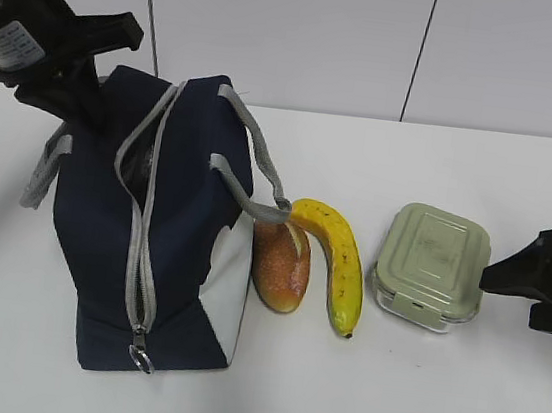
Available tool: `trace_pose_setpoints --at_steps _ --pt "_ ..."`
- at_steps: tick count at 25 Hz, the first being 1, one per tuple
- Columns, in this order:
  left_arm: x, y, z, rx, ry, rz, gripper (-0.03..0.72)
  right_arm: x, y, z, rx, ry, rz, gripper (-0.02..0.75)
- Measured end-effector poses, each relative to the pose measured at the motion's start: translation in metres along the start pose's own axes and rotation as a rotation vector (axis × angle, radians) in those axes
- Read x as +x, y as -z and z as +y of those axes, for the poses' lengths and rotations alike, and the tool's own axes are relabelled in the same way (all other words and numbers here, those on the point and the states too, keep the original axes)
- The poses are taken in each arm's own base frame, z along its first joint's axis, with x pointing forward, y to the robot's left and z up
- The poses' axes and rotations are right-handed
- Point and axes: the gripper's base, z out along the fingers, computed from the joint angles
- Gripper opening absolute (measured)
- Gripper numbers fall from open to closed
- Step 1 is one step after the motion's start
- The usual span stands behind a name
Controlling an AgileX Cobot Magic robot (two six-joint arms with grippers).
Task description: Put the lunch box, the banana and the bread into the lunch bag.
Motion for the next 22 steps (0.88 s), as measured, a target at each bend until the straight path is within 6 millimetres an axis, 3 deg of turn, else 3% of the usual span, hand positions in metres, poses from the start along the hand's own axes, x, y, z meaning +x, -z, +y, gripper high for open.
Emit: trace_pose_setpoints --at_steps 13,22 --pt "0.0 0.0 0.0 0.0 0.0 0.0 -0.003 -0.041 -0.044 -0.031 -0.163 -0.036 0.128 0.576" --pt "0.0 0.0 0.0 0.0 0.0 0.0 -0.003 -0.055 -0.045 -0.033 -0.145 0.001 0.097 0.576"
